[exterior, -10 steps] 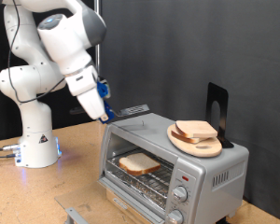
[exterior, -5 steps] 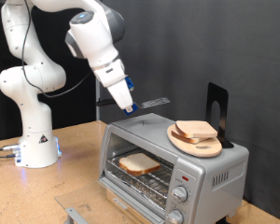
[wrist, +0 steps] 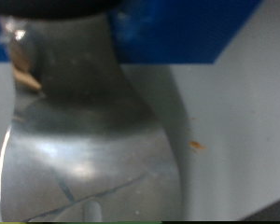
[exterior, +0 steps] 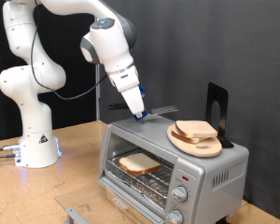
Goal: Make a piece of toast with the oven
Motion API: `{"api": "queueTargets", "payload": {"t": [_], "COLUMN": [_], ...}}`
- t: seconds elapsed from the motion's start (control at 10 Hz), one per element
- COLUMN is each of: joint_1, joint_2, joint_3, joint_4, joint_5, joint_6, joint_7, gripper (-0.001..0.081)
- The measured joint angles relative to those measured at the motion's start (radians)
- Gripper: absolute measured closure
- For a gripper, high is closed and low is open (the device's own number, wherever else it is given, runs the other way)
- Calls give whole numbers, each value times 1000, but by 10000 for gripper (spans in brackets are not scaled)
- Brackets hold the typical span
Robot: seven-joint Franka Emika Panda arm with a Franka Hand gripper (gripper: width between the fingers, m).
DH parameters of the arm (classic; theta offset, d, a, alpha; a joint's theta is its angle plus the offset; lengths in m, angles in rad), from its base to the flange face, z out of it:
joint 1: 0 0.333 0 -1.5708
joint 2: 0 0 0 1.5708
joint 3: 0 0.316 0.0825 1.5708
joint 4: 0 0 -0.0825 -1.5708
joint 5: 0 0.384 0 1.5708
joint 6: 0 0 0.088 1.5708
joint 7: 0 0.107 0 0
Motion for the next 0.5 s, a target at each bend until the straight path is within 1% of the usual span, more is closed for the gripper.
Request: {"api": "queueTargets", "payload": {"t": [0.2,0.5], "joint_1": [0,0], "joint_2": [34,52], "joint_3": [17,31], "joint_4": [10,15], "joint_5": [1,1], "joint_6": [45,90], "joint_7": [4,4], "gripper": [414,414]}}
